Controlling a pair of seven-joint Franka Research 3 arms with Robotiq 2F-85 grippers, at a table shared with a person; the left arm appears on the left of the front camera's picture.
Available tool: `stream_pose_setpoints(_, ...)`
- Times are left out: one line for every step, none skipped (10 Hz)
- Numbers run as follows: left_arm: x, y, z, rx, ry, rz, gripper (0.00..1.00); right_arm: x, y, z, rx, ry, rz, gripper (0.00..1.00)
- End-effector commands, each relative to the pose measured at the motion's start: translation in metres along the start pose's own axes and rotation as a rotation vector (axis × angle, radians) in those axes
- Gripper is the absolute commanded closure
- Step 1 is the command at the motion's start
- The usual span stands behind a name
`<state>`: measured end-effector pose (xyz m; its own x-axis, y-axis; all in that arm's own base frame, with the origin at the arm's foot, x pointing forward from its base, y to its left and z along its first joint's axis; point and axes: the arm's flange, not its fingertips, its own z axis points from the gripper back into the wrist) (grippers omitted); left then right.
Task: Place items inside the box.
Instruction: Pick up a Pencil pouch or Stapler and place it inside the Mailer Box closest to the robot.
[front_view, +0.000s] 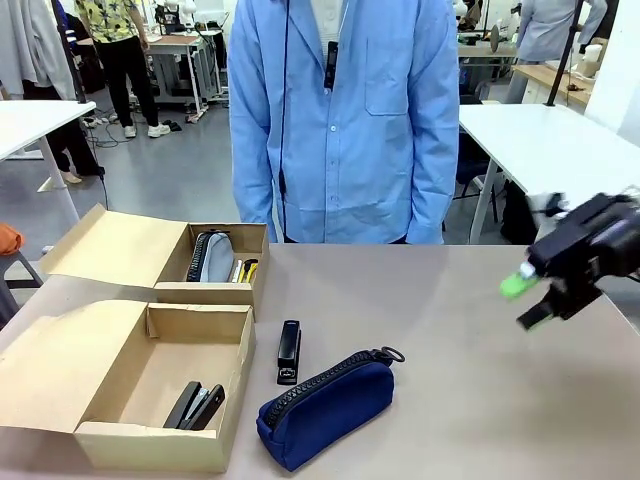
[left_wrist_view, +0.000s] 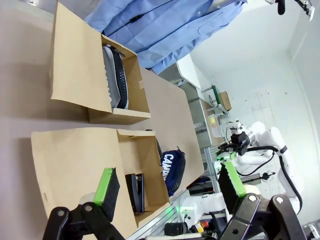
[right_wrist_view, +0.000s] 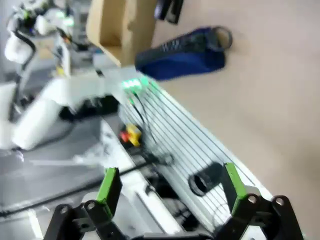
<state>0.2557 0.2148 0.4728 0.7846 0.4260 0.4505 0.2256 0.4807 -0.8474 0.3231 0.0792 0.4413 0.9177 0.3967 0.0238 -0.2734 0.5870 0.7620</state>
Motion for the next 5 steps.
stream_pose_setpoints(-0.001, -0.002, 0.000, -0.018, -0.014, -0.019, 0.00, -0.028, -0.013, 0.015, -0.252, 0.234, 0.435, 0.00)
stream_pose_setpoints(-0.001, -0.002, 0.000, -0.018, -0.014, -0.019, 0.00, 0.000, 0.000, 0.000, 0.000, 0.000, 0.000, 0.00)
stream_pose_setpoints(-0.001, -0.002, 0.000, -0.018, -0.014, -0.019, 0.00, -0.007, 0.008, -0.010, -0.089, 0.108, 0.096, 0.00)
stream_pose_setpoints(-0.001, -0.002, 0.000, -0.018, -0.014, -0.019, 0.00, -0.011, 0.024, -0.029, -0.389, 0.261, 0.432, 0.00)
stream_pose_setpoints(-0.001, -0.002, 0.000, -0.018, -0.014, -0.019, 0.00, 0.003, 0.045, -0.041, -0.609, 0.222, 0.645, 0.00)
